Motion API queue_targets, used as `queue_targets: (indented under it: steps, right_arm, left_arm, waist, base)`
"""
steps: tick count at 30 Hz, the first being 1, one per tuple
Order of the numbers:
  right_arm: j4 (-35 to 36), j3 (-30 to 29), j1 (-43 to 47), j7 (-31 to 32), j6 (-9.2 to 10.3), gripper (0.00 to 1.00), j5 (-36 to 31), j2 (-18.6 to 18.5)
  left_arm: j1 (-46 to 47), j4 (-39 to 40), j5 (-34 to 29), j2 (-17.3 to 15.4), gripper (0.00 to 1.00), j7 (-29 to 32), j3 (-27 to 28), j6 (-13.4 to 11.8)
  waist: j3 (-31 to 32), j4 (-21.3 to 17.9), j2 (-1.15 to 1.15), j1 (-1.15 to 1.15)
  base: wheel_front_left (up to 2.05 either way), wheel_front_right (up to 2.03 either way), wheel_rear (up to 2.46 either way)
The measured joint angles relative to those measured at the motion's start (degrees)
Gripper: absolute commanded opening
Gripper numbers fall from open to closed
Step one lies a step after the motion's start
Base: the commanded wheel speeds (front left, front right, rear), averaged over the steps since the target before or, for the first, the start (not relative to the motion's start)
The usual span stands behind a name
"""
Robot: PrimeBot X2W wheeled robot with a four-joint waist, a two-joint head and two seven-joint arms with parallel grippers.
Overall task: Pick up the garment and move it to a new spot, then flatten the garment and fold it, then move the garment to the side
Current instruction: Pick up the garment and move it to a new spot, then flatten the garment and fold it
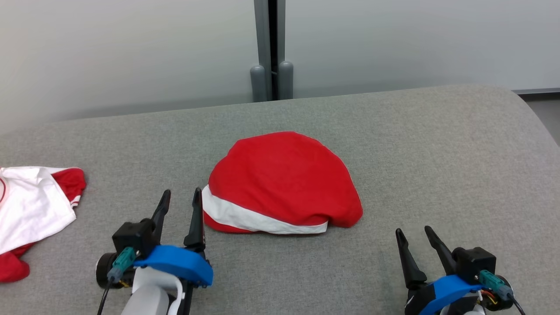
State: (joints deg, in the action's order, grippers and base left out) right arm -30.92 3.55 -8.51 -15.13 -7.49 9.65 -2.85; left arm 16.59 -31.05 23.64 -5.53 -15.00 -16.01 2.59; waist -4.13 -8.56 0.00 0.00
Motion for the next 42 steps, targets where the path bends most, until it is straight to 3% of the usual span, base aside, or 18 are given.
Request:
queue_targets:
  steps: [7, 12, 19, 30, 39, 40, 41, 42]
  right_arm:
    - [1.31, 0.02, 1.27, 0.00, 0.00, 1.00, 0.05, 0.02]
    - [0.44, 0.77, 2.29, 0.00, 0.00, 1.00, 0.04, 0.03]
    - [-0.32, 2.60, 2.33, 0.00, 0.00, 1.00, 1.01, 0.01]
    - [-8.58, 11.92, -6.44, 0.00, 0.00, 1.00, 13.37, 0.04]
    - [-9.21, 12.58, -10.46, -0.02, 0.01, 1.00, 14.71, -0.01]
    - [-8.79, 12.62, -10.49, -0.03, 0.02, 0.58, 14.63, -0.05]
    - [-8.45, 12.67, -10.56, -0.04, 0.02, 0.24, 14.59, -0.10]
    - [-7.99, 12.82, -10.64, -0.04, 0.02, 0.00, 14.49, -0.15]
  left_arm:
    - [-11.68, 6.41, -6.36, 1.30, 1.00, -0.02, 9.16, -0.01]
    - [-16.83, 6.82, -9.28, 2.32, 1.00, -0.07, 10.91, 1.49]
    - [-16.70, 7.00, -10.76, 2.57, 1.00, -0.07, 10.23, 3.02]
    - [-13.45, 6.71, -10.07, 2.60, 1.00, -0.07, 7.86, 3.49]
    - [-11.44, 6.88, -10.49, 2.59, 1.00, -0.07, 7.86, 3.69]
    - [-11.42, 6.84, -10.56, 2.59, 1.00, -0.07, 7.89, 3.70]
    - [-11.39, 6.83, -10.63, 2.59, 1.00, -0.07, 7.89, 3.72]
    - [-11.28, 6.81, -10.68, 2.59, 1.00, -0.07, 7.89, 3.79]
  waist:
    - [2.28, 1.84, 0.00, -0.01]
    - [2.85, 2.60, 0.00, 0.00]
    - [1.90, 4.11, 0.00, 0.00]
    - [-3.34, 8.10, 0.00, 0.01]
    - [-7.81, 10.85, 0.00, 0.01]
    - [-8.09, 11.00, 0.00, 0.01]
    - [-8.32, 11.08, 0.00, 0.01]
    - [-8.50, 11.11, 0.00, 0.01]
  base:
    - [0.00, 0.00, 0.00]
    - [0.00, 0.00, 0.00]
    - [0.00, 0.00, 0.00]
    - [0.00, 0.00, 0.00]
    - [0.00, 0.00, 0.00]
    - [0.00, 0.00, 0.00]
    - [0.00, 0.00, 0.00]
    - [0.00, 0.00, 0.00]
